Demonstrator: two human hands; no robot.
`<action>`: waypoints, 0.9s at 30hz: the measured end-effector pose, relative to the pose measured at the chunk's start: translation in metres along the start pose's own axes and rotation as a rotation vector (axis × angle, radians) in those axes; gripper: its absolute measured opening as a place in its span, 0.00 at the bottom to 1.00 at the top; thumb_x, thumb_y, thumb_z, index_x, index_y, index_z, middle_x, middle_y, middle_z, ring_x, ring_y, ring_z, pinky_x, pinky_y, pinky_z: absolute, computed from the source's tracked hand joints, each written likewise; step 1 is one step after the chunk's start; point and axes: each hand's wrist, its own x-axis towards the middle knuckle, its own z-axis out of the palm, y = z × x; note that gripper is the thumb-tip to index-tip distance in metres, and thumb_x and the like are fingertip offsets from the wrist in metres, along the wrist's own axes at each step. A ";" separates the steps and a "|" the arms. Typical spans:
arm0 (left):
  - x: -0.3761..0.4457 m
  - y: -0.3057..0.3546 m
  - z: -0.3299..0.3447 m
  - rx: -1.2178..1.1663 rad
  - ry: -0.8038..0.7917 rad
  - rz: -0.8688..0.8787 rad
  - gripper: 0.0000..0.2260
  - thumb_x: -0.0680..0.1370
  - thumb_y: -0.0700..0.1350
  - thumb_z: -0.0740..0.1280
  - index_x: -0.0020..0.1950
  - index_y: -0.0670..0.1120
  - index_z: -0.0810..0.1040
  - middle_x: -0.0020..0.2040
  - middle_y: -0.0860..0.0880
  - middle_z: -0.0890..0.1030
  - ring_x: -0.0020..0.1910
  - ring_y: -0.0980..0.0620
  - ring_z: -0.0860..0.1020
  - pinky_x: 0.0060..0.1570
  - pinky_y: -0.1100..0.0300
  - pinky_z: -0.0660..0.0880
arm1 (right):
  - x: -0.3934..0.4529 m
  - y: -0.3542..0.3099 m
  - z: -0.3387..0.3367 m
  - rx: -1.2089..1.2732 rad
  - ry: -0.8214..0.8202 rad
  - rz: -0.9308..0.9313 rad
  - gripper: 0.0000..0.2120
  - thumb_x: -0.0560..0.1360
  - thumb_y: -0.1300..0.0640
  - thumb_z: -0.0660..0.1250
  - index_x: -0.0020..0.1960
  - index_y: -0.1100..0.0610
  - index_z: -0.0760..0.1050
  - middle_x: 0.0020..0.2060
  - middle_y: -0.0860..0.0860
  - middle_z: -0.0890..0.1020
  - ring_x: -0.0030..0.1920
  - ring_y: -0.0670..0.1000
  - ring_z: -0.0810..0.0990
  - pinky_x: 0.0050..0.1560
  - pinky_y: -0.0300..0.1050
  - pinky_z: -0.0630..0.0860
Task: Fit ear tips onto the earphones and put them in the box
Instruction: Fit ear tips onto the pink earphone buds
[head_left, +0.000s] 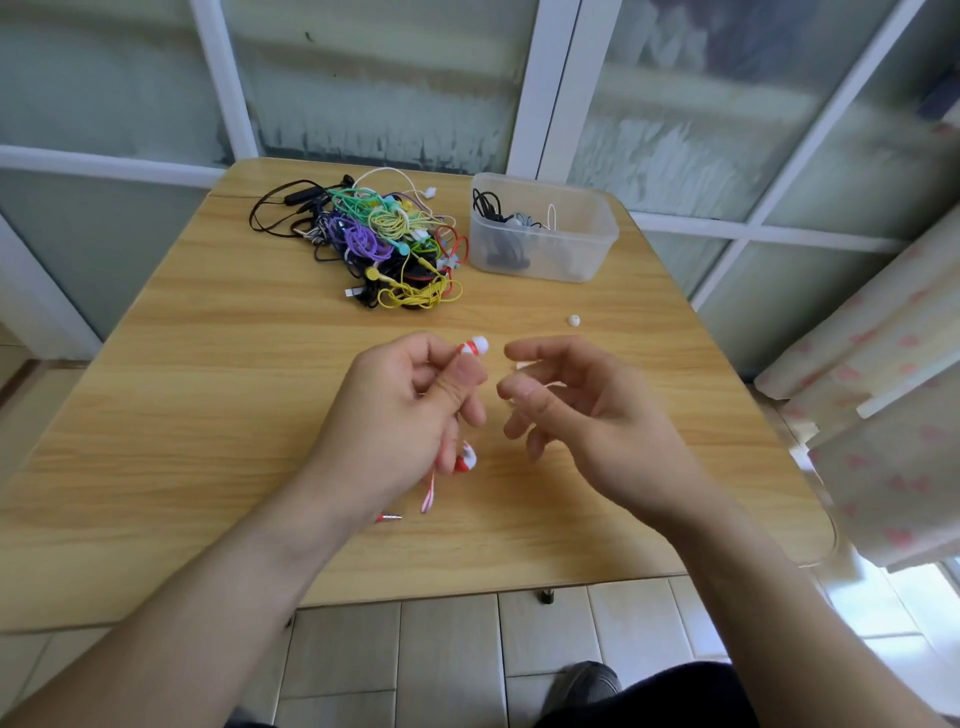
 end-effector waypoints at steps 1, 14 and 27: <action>0.001 0.001 0.000 -0.101 0.008 -0.038 0.08 0.79 0.44 0.63 0.45 0.39 0.75 0.29 0.48 0.77 0.17 0.55 0.67 0.21 0.63 0.69 | -0.001 0.001 0.002 -0.010 -0.007 0.011 0.11 0.77 0.61 0.68 0.59 0.60 0.75 0.47 0.62 0.81 0.38 0.53 0.83 0.36 0.46 0.77; 0.004 0.005 -0.001 -0.313 -0.076 -0.193 0.12 0.70 0.47 0.68 0.49 0.43 0.74 0.39 0.44 0.78 0.26 0.49 0.73 0.24 0.61 0.66 | -0.006 -0.003 0.000 0.199 -0.011 0.023 0.07 0.71 0.64 0.73 0.48 0.65 0.79 0.36 0.57 0.82 0.37 0.55 0.82 0.36 0.47 0.81; -0.001 -0.003 0.006 -0.210 -0.225 -0.236 0.16 0.64 0.41 0.73 0.50 0.38 0.79 0.35 0.45 0.81 0.29 0.53 0.78 0.28 0.66 0.73 | -0.009 -0.006 -0.021 -0.038 -0.083 -0.088 0.09 0.69 0.60 0.73 0.49 0.59 0.83 0.42 0.58 0.86 0.41 0.56 0.85 0.47 0.52 0.83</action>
